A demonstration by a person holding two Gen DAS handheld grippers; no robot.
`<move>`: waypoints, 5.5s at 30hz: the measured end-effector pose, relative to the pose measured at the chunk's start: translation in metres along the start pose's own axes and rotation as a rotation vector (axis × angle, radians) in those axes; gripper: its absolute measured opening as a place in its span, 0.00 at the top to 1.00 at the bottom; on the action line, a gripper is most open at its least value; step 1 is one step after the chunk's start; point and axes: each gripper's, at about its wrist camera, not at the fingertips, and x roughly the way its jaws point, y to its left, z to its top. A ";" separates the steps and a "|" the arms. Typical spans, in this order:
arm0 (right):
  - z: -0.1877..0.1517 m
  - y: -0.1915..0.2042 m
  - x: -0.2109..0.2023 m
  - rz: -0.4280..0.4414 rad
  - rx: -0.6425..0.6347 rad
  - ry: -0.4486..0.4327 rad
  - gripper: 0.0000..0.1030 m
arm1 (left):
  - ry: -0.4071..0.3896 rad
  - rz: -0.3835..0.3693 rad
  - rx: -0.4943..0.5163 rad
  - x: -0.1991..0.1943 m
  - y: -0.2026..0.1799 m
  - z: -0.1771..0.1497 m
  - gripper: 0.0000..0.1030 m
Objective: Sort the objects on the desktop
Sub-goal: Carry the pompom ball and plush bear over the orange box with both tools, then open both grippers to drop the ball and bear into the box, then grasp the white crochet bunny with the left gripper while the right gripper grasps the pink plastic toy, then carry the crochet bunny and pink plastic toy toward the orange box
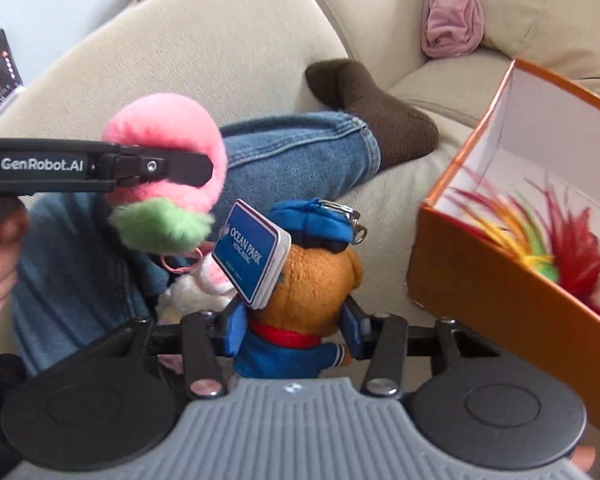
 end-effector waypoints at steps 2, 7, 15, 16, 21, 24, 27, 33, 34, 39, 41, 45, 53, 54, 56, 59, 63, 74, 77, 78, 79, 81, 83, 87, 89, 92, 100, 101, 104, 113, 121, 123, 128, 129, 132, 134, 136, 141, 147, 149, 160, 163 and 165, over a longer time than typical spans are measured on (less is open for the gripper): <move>0.001 -0.005 -0.021 0.017 0.008 -0.029 0.51 | -0.017 -0.023 -0.011 -0.007 -0.005 0.003 0.54; 0.003 -0.011 -0.081 0.005 -0.009 -0.166 0.51 | -0.061 -0.111 -0.001 -0.021 -0.030 0.019 0.54; 0.017 -0.057 -0.163 -0.124 0.057 -0.371 0.51 | -0.114 -0.278 0.059 -0.011 -0.092 0.066 0.54; 0.019 -0.069 -0.172 -0.142 0.083 -0.387 0.51 | -0.113 -0.292 0.067 -0.005 -0.100 0.071 0.54; 0.035 -0.130 -0.188 -0.234 0.200 -0.406 0.51 | -0.069 -0.372 0.089 0.040 -0.138 0.098 0.54; 0.044 -0.170 -0.181 -0.252 0.272 -0.358 0.51 | -0.035 -0.401 0.088 0.076 -0.159 0.109 0.54; 0.048 -0.201 -0.165 -0.288 0.318 -0.307 0.51 | 0.026 -0.414 0.068 0.116 -0.174 0.112 0.54; 0.046 -0.247 -0.126 -0.327 0.374 -0.173 0.51 | 0.163 -0.399 0.050 0.188 -0.190 0.100 0.54; 0.046 -0.253 -0.120 -0.330 0.380 -0.144 0.51 | 0.182 -0.400 0.046 0.197 -0.191 0.098 0.54; 0.045 -0.274 -0.097 -0.347 0.403 -0.042 0.50 | 0.257 -0.364 0.018 0.230 -0.196 0.088 0.54; 0.045 -0.281 -0.091 -0.353 0.415 -0.014 0.49 | 0.283 -0.347 0.006 0.239 -0.199 0.085 0.54; 0.050 -0.280 -0.084 -0.378 0.376 0.014 0.47 | 0.330 -0.322 -0.011 0.253 -0.205 0.081 0.54; 0.058 -0.258 -0.084 -0.497 0.181 0.047 0.40 | 0.392 -0.334 -0.051 0.269 -0.217 0.077 0.53; 0.058 -0.257 -0.086 -0.497 0.172 0.043 0.40 | 0.406 -0.336 -0.055 0.272 -0.220 0.076 0.53; 0.057 -0.256 -0.091 -0.498 0.165 0.035 0.44 | 0.417 -0.317 -0.046 0.276 -0.222 0.073 0.53; 0.053 -0.254 -0.096 -0.495 0.167 0.020 0.50 | 0.415 -0.256 0.011 0.277 -0.226 0.069 0.52; 0.049 -0.252 -0.099 -0.492 0.176 0.002 0.50 | 0.475 -0.238 0.037 0.284 -0.231 0.062 0.50; 0.042 -0.237 -0.111 -0.481 0.171 -0.056 0.50 | 0.391 -0.260 0.036 0.241 -0.225 0.077 0.47; 0.038 -0.224 -0.120 -0.449 0.149 -0.111 0.51 | 0.343 -0.279 0.062 0.215 -0.224 0.084 0.47; 0.037 -0.219 -0.123 -0.437 0.139 -0.135 0.51 | 0.326 -0.279 0.089 0.204 -0.225 0.086 0.47; 0.035 -0.213 -0.126 -0.423 0.126 -0.161 0.51 | 0.306 -0.281 0.115 0.192 -0.225 0.088 0.47; 0.032 -0.200 -0.132 -0.401 0.096 -0.209 0.51 | 0.264 -0.285 0.156 0.166 -0.221 0.090 0.48; 0.030 -0.182 -0.138 -0.373 0.045 -0.257 0.52 | 0.221 -0.296 0.180 0.138 -0.214 0.091 0.48; 0.022 -0.145 -0.145 -0.305 -0.050 -0.291 0.66 | 0.120 -0.261 0.220 0.083 -0.195 0.089 0.48; 0.016 -0.127 -0.144 -0.256 -0.097 -0.280 0.72 | 0.087 -0.217 0.242 0.062 -0.184 0.084 0.48; 0.005 -0.103 -0.137 -0.195 -0.169 -0.236 0.73 | 0.082 -0.160 0.257 0.039 -0.164 0.072 0.48; -0.030 -0.077 -0.101 -0.117 -0.284 -0.032 0.71 | 0.221 0.064 0.246 0.018 -0.096 0.024 0.48; -0.034 -0.076 -0.096 -0.116 -0.283 -0.011 0.70 | 0.253 0.089 0.227 0.022 -0.088 0.019 0.48; -0.045 -0.076 -0.083 -0.128 -0.287 0.036 0.65 | 0.339 0.187 0.166 0.036 -0.060 -0.001 0.48; -0.053 -0.078 -0.065 -0.141 -0.261 0.100 0.64 | 0.467 0.273 0.078 0.068 -0.028 -0.037 0.43; -0.054 -0.081 -0.046 -0.128 -0.344 0.172 0.63 | 0.495 0.295 0.146 0.082 -0.038 -0.047 0.27; -0.053 -0.083 -0.040 -0.110 -0.360 0.185 0.61 | 0.518 0.350 0.227 0.092 -0.049 -0.058 0.20; -0.057 -0.082 -0.027 -0.114 -0.395 0.217 0.69 | 0.521 0.389 0.288 0.104 -0.058 -0.072 0.18; -0.057 -0.082 -0.029 -0.111 -0.394 0.212 0.69 | 0.515 0.385 0.280 0.102 -0.057 -0.070 0.21; -0.060 -0.081 -0.034 -0.097 -0.377 0.205 0.72 | 0.484 0.362 0.253 0.094 -0.057 -0.066 0.27; -0.061 -0.083 -0.036 -0.085 -0.353 0.204 0.73 | 0.451 0.336 0.235 0.088 -0.059 -0.064 0.30; -0.063 -0.084 -0.039 -0.075 -0.319 0.200 0.75 | 0.421 0.316 0.220 0.082 -0.064 -0.062 0.33; -0.063 -0.091 -0.048 -0.084 -0.217 0.168 0.79 | 0.314 0.253 0.244 0.066 -0.089 -0.053 0.51; -0.061 -0.112 -0.060 -0.094 -0.024 0.123 0.89 | 0.285 0.125 0.266 0.065 -0.106 -0.052 0.51; -0.066 -0.113 -0.058 -0.094 -0.005 0.135 0.89 | 0.310 0.138 0.263 0.075 -0.101 -0.066 0.49; -0.068 -0.116 -0.049 -0.074 0.073 0.143 0.79 | 0.371 0.101 0.160 0.090 -0.071 -0.079 0.29; -0.069 -0.118 -0.047 -0.071 0.095 0.143 0.79 | 0.377 0.092 0.123 0.094 -0.065 -0.079 0.27; -0.072 -0.122 -0.044 -0.065 0.128 0.149 0.82 | 0.382 0.087 0.098 0.097 -0.062 -0.079 0.23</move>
